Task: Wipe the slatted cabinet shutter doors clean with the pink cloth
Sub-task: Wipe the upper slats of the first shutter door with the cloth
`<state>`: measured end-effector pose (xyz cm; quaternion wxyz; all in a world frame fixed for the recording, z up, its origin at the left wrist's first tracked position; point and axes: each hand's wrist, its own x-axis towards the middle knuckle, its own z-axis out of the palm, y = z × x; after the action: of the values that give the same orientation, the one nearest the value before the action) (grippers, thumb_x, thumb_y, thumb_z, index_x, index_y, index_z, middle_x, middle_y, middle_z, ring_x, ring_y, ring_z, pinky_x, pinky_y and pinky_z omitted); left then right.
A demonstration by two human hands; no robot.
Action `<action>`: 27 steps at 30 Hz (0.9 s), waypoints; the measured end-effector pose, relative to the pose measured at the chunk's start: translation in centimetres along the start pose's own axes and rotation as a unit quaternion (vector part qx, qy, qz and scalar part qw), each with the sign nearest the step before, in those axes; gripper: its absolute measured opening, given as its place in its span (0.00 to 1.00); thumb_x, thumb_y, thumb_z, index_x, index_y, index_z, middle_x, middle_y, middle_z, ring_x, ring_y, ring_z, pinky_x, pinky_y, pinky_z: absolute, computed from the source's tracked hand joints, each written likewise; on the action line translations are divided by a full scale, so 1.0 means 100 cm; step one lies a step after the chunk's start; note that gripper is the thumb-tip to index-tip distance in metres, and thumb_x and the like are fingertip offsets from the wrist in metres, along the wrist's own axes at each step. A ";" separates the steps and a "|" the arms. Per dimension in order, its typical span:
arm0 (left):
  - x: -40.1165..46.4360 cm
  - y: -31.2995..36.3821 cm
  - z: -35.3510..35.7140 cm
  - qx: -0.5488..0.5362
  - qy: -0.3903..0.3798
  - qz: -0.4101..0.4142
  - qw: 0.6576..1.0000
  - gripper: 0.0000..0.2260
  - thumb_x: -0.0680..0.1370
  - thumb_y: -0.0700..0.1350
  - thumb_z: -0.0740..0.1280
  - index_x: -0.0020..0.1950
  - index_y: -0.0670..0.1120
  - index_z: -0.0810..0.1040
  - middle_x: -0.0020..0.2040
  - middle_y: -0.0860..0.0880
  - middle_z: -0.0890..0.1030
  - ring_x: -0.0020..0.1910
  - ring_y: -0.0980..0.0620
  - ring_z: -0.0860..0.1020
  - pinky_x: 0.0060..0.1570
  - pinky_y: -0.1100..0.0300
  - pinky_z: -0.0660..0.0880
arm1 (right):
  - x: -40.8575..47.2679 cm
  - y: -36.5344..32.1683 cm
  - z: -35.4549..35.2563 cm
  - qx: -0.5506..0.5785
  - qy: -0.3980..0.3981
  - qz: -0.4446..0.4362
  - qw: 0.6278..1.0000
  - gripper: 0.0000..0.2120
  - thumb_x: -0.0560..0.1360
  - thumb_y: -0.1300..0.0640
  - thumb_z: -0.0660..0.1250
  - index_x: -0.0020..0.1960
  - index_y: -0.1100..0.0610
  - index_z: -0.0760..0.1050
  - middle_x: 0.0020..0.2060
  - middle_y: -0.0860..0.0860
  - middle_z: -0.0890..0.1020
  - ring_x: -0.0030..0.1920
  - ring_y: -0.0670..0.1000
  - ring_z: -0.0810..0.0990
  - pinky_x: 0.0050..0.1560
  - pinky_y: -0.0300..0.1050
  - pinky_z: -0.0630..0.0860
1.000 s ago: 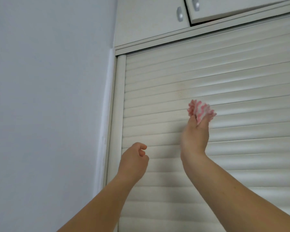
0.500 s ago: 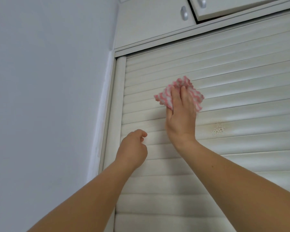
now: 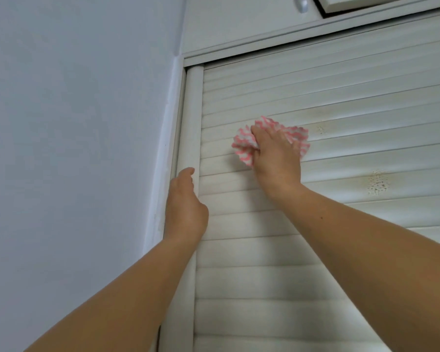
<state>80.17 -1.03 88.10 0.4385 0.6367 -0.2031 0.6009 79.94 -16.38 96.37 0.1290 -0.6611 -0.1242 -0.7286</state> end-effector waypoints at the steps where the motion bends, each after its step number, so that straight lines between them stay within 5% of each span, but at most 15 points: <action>1: -0.001 -0.003 -0.001 -0.023 0.006 0.002 1.000 0.34 0.70 0.24 0.52 0.72 0.48 0.61 0.67 0.47 0.68 0.65 0.54 0.69 0.57 0.62 0.69 | -0.003 -0.005 0.002 -0.018 -0.024 0.005 1.000 0.20 0.79 0.55 0.57 0.70 0.48 0.65 0.74 0.49 0.61 0.75 0.54 0.55 0.73 0.58 0.46; 9: -0.004 -0.011 -0.003 -0.105 0.022 0.002 0.994 0.33 0.71 0.25 0.52 0.73 0.48 0.59 0.66 0.47 0.68 0.58 0.60 0.71 0.49 0.72 0.66 | -0.044 -0.048 0.029 -0.124 -0.173 -0.132 0.968 0.24 0.80 0.41 0.45 0.74 0.43 0.57 0.78 0.52 0.46 0.76 0.55 0.38 0.71 0.63 0.32; 15: -0.005 -0.011 -0.003 -0.104 0.017 0.006 0.994 0.33 0.70 0.24 0.52 0.72 0.46 0.59 0.67 0.45 0.68 0.63 0.55 0.71 0.56 0.65 0.67 | -0.068 -0.034 0.012 -0.169 -0.195 -0.216 0.942 0.29 0.78 0.43 0.35 0.75 0.44 0.56 0.77 0.44 0.53 0.77 0.48 0.45 0.72 0.56 0.36; 19: -0.005 -0.011 -0.005 -0.076 -0.002 0.007 0.997 0.34 0.69 0.23 0.50 0.72 0.47 0.60 0.67 0.46 0.66 0.65 0.55 0.69 0.57 0.64 0.67 | -0.070 -0.013 -0.013 -0.153 -0.204 -0.171 0.952 0.20 0.82 0.53 0.48 0.74 0.42 0.59 0.76 0.41 0.53 0.76 0.45 0.47 0.73 0.52 0.37; 25: -0.005 -0.008 -0.006 0.003 -0.045 0.031 0.999 0.33 0.72 0.25 0.52 0.73 0.49 0.59 0.68 0.48 0.63 0.61 0.54 0.68 0.54 0.63 0.66 | -0.063 0.026 -0.038 -0.107 -0.080 0.005 0.991 0.28 0.77 0.60 0.55 0.75 0.45 0.55 0.74 0.46 0.62 0.74 0.49 0.58 0.74 0.51 0.46; 27: -0.007 -0.005 -0.002 0.052 -0.064 0.064 0.995 0.32 0.72 0.26 0.52 0.73 0.49 0.58 0.70 0.50 0.62 0.57 0.54 0.68 0.53 0.63 0.65 | -0.061 0.019 -0.035 -0.118 -0.094 0.026 0.988 0.31 0.76 0.61 0.55 0.76 0.49 0.51 0.75 0.50 0.60 0.75 0.52 0.57 0.74 0.52 0.44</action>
<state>80.32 -0.76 87.28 0.3515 0.6815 -0.2397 0.5954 77.89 -19.20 90.02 0.0561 -0.7405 -0.0318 -0.6690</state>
